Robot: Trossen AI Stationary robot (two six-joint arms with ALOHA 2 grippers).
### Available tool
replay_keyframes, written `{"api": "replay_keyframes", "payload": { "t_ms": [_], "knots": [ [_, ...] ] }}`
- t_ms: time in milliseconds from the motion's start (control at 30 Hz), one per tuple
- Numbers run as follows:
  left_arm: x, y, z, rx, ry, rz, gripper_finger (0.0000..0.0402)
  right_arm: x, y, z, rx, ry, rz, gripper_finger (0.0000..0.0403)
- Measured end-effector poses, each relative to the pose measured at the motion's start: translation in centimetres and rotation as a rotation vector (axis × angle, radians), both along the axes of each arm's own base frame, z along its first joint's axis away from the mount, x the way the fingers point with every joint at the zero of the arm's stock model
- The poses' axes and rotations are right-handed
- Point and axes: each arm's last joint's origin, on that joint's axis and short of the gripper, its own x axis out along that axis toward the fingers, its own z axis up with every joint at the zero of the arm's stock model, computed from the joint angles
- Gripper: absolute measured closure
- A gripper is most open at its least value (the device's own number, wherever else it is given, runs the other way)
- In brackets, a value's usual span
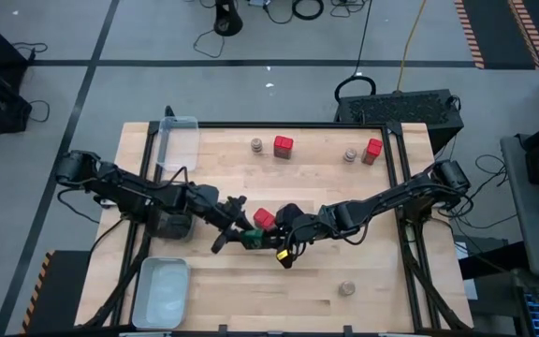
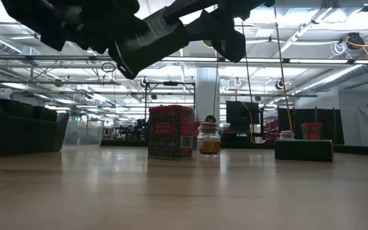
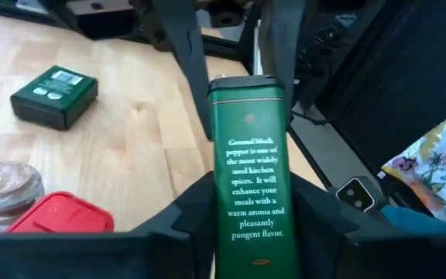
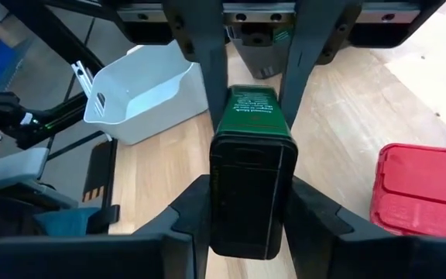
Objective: Sort spices by type
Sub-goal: Put the black seasoning can into the black bin
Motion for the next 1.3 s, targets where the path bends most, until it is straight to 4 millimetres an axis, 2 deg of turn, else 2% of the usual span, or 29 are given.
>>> {"api": "replay_keyframes", "payload": {
  "t_ms": [67,333,700,867,1100,1300],
  "knots": [
    [0.0,0.1,0.0,-0.002,0.002,0.006,0.0285,0.0,0.0,0.0,-0.003,0.000,-0.001,0.0294],
    [0.1,0.4,0.0,0.003,-0.003,0.005,0.0285,0.0,0.0,0.0,-0.009,0.000,0.001,0.0279],
    [0.0,0.4,0.0,0.055,-0.032,-0.016,0.0282,0.0,-0.1,0.3,-0.046,-0.017,0.027,0.0224],
    [-0.2,0.5,0.3,0.059,-0.035,-0.014,0.0281,-0.7,-0.4,1.4,-0.083,-0.031,0.041,0.0205],
    [-1.9,1.6,2.3,0.097,-0.049,0.007,0.0280,-1.8,-0.9,3.1,-0.166,-0.056,0.012,0.0204],
    [-4.4,2.4,4.6,0.159,-0.091,0.014,0.0279,-1.9,-0.8,3.2,-0.184,-0.054,0.007,0.0204]
  ]
}}
